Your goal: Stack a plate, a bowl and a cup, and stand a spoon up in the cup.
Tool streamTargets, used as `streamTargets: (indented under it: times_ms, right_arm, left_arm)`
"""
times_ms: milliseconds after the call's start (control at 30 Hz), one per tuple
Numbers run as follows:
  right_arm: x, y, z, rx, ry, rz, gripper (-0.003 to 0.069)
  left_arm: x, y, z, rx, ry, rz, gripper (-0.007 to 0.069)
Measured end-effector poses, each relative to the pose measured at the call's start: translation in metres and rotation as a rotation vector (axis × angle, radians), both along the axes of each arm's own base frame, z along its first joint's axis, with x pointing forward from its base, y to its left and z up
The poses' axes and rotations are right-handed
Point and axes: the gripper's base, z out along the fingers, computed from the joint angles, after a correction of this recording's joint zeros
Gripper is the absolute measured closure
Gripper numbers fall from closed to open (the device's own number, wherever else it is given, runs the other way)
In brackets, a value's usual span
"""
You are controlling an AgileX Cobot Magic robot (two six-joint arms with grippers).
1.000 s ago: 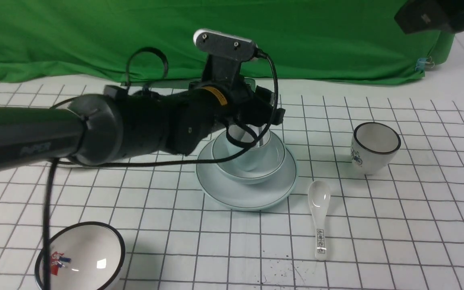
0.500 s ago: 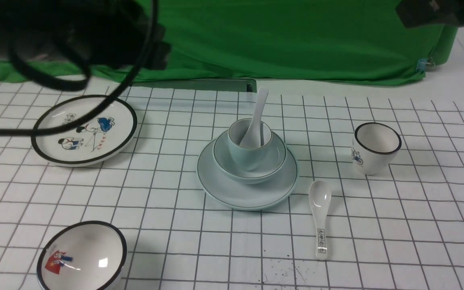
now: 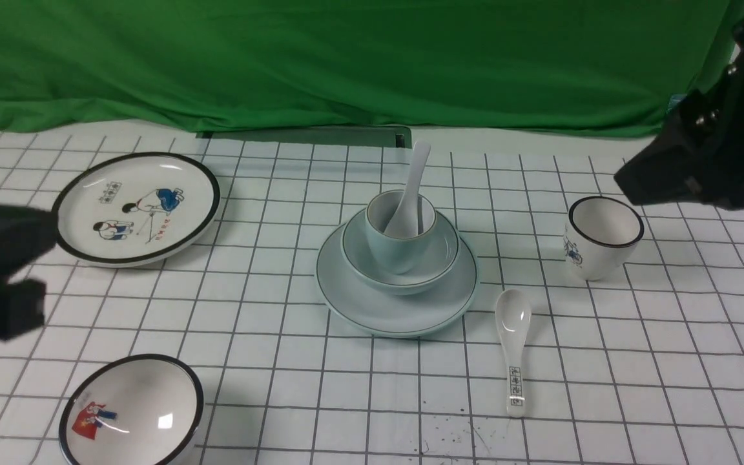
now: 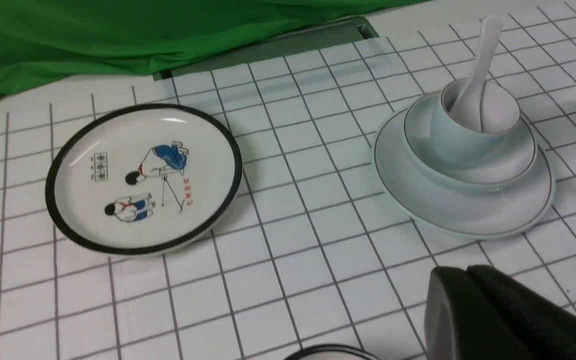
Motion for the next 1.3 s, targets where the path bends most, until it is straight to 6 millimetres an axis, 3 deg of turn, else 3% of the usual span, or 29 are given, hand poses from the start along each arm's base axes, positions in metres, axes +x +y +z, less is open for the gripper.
streamTargets:
  times_ms: [200, 333, 433, 533, 767, 900, 1067, 1300]
  right_arm:
    - [-0.017, -0.01, 0.013, 0.078, -0.171, 0.009, 0.0455]
    - [-0.021, -0.013, 0.025, 0.132, -0.27, 0.004, 0.0572]
    - [-0.03, -0.018, 0.028, 0.159, -0.31, -0.002, 0.0621]
    - [-0.042, -0.025, 0.029, 0.19, -0.354, -0.01, 0.0632]
    - [-0.112, -0.065, 0.022, 0.416, -0.629, -0.067, 0.0633]
    - [-0.138, -0.08, 0.013, 0.496, -0.733, -0.078, 0.0624]
    - [-0.15, -0.087, -0.001, 0.509, -0.738, -0.082, 0.061]
    - [-0.151, -0.087, -0.003, 0.499, -0.721, -0.082, 0.0593]
  left_arm:
    - [-0.041, 0.008, -0.013, -0.023, -0.006, -0.009, 0.0662]
    - [-0.056, 0.012, -0.01, -0.038, -0.053, -0.009, 0.0662]
    - [-0.059, 0.013, -0.009, -0.042, -0.065, -0.008, 0.0662]
    - [-0.06, 0.013, -0.009, -0.043, -0.066, -0.008, 0.0662]
    - [-0.06, 0.013, -0.009, -0.029, -0.071, -0.015, 0.0657]
    - [-0.06, 0.013, -0.009, -0.028, -0.07, -0.015, 0.0656]
    - [-0.06, 0.013, -0.009, -0.028, -0.07, -0.015, 0.0656]
    - [-0.06, 0.013, -0.009, -0.022, -0.072, -0.018, 0.0656]
